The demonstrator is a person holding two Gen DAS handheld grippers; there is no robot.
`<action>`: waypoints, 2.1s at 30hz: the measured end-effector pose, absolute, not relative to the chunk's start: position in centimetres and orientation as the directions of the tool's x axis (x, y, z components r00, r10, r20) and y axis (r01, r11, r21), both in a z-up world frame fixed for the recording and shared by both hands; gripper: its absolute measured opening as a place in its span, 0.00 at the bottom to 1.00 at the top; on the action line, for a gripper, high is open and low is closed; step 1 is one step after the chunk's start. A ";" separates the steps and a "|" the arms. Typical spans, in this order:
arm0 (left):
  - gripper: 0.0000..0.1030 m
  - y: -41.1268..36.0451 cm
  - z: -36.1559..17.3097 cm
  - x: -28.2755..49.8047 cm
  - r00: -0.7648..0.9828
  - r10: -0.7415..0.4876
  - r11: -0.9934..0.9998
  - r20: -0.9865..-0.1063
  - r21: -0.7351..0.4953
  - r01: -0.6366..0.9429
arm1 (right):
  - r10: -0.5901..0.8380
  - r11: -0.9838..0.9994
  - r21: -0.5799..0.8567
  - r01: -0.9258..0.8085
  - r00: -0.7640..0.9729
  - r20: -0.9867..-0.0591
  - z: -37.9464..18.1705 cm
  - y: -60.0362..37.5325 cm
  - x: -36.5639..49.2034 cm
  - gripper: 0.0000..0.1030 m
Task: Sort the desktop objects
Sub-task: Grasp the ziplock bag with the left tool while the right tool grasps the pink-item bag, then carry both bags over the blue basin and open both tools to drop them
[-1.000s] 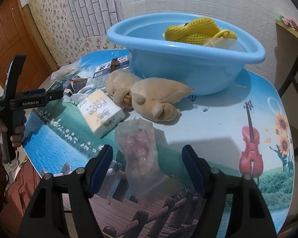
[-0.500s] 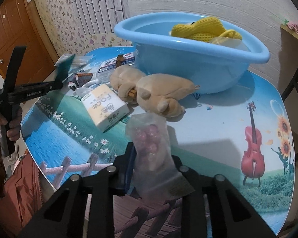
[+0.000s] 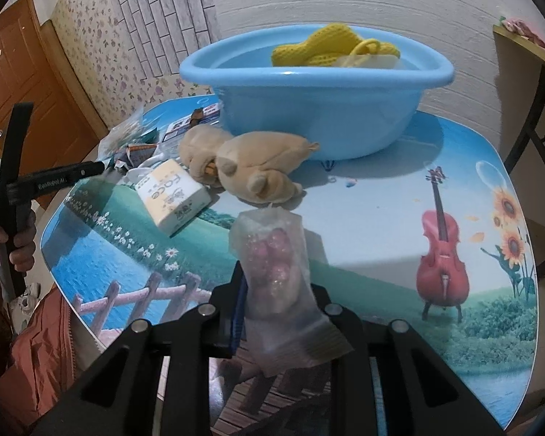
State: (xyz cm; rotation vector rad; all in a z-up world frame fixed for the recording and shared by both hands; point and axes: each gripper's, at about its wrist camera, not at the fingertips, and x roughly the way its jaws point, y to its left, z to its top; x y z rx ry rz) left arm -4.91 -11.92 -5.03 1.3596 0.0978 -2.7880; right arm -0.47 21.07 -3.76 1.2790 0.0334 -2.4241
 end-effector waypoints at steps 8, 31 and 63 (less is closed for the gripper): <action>0.63 -13.9 -4.0 -6.5 -0.654 -0.061 -0.995 -0.754 -0.009 0.103 | -0.318 -0.931 0.158 0.328 -0.518 -0.794 -3.9 21.3 -0.9 0.23; 0.23 -14.3 -1.7 -4.7 -0.685 0.023 -0.989 -0.728 -0.114 0.089 | -0.311 -0.928 0.126 0.350 -0.545 -0.779 -3.1 21.6 0.2 0.18; 0.23 -3.3 0.3 1.2 -0.678 0.115 -0.993 -0.726 -0.099 -0.063 | -0.417 -0.902 0.214 0.376 -0.625 -0.660 1.8 23.3 2.0 0.17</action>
